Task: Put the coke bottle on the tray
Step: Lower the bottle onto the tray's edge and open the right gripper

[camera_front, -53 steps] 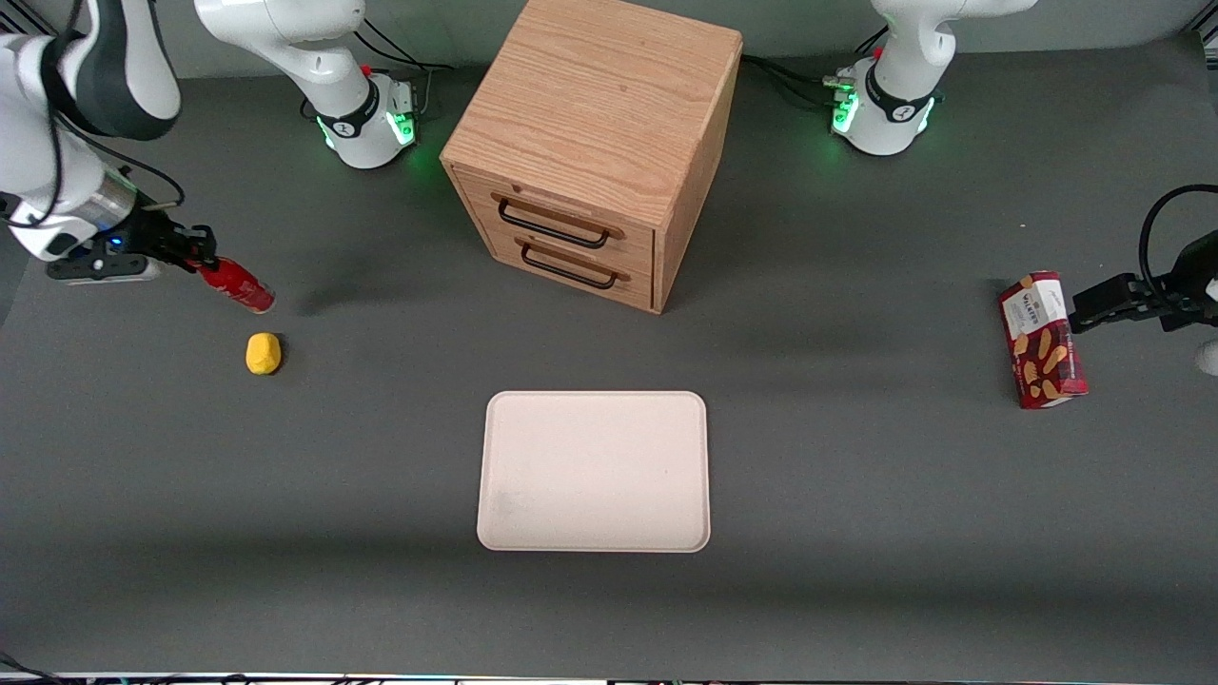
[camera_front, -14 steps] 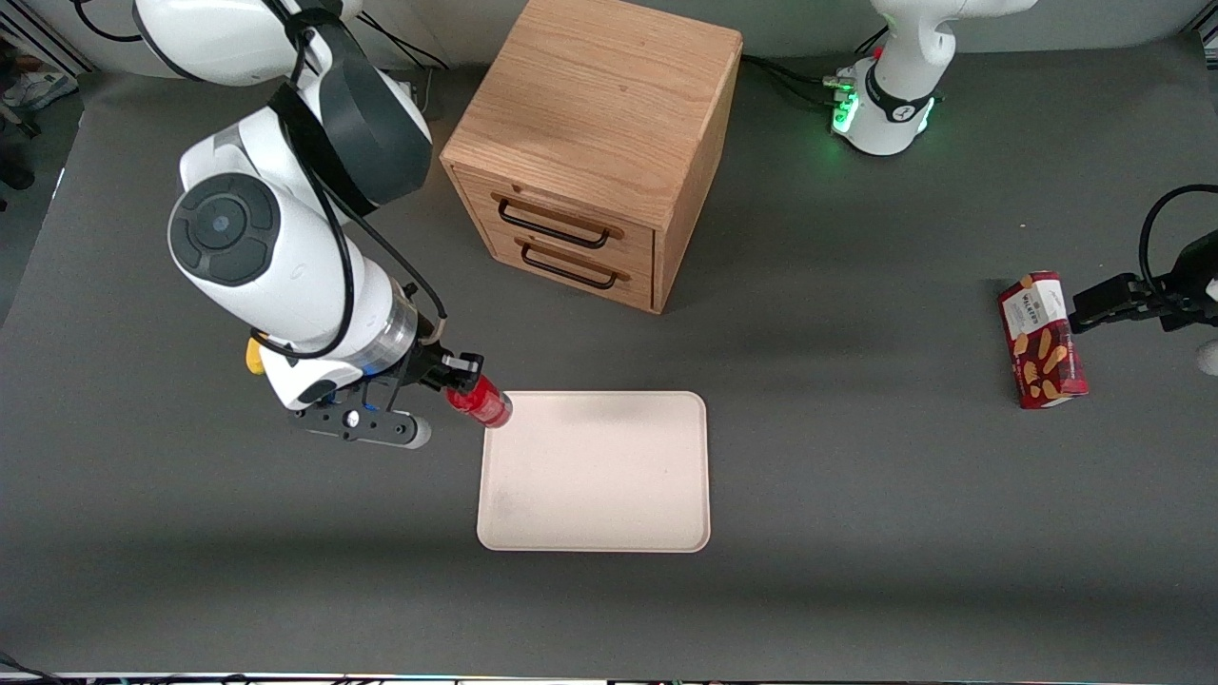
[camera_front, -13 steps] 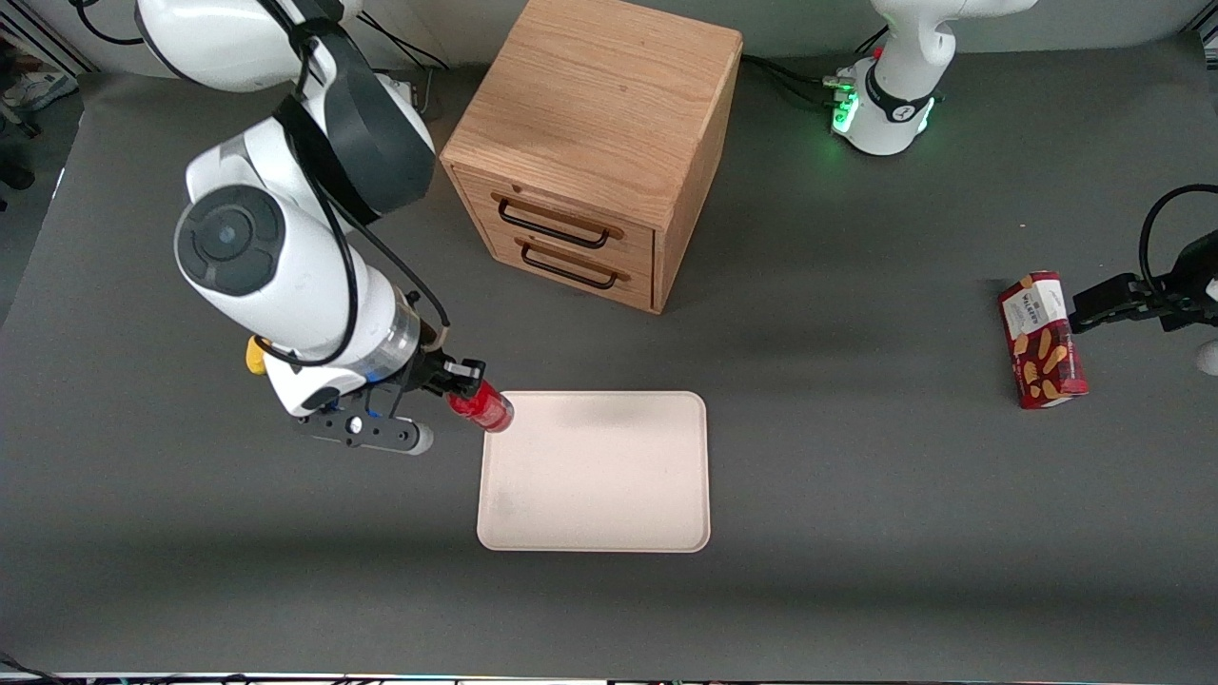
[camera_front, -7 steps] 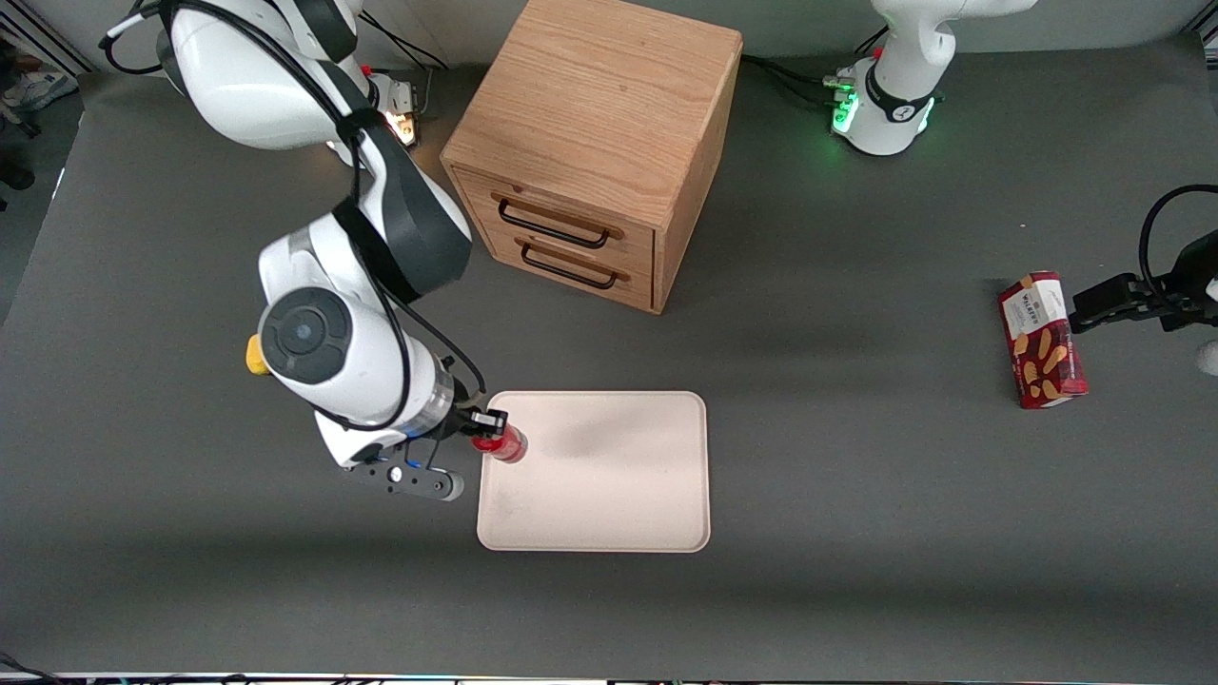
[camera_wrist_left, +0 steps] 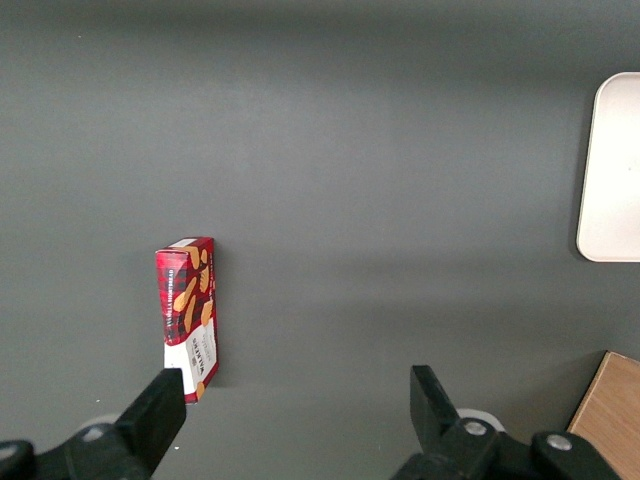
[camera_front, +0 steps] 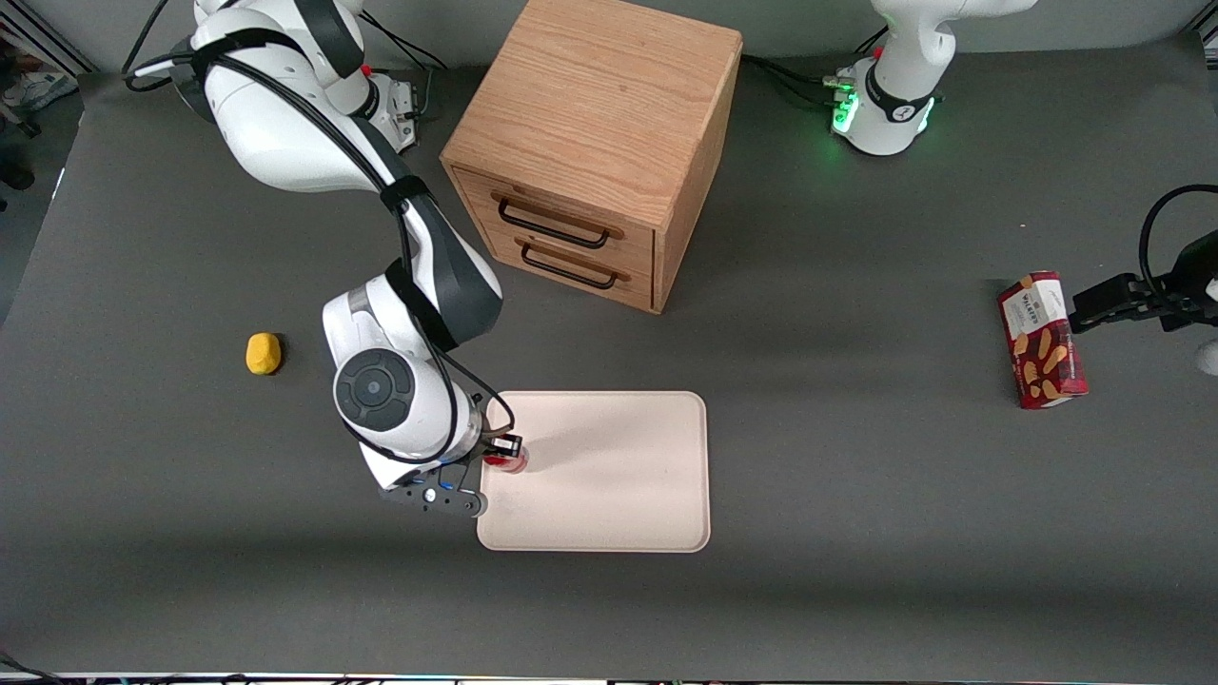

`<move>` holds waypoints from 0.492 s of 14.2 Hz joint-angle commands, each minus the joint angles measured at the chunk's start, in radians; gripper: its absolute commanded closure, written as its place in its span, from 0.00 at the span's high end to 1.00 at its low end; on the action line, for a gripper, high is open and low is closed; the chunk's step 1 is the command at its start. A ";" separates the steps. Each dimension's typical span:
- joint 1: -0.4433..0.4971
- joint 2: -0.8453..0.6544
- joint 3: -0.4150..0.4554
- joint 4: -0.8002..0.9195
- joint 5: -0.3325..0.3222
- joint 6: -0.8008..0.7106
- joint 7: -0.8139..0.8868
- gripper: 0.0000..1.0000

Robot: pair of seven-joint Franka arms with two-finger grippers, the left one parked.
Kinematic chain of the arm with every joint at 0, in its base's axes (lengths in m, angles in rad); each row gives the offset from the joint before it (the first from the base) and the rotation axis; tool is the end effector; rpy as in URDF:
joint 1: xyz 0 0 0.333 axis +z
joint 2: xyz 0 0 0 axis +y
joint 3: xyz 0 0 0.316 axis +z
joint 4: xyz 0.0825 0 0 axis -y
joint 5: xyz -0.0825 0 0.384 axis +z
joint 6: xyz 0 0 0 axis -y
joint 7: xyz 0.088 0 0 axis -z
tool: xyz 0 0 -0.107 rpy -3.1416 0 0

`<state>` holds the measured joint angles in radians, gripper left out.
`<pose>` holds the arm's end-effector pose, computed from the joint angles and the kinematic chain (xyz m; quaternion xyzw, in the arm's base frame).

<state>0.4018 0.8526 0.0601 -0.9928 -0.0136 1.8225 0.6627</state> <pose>0.6967 0.3273 0.3457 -0.9939 0.1084 0.0177 0.0079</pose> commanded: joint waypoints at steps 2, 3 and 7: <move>-0.001 0.000 0.003 -0.024 -0.013 0.032 0.026 0.00; -0.001 0.000 0.001 -0.029 -0.013 0.037 0.026 0.00; 0.000 0.009 -0.011 -0.029 -0.014 0.047 0.026 0.00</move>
<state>0.4007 0.8713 0.0524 -1.0120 -0.0136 1.8503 0.6636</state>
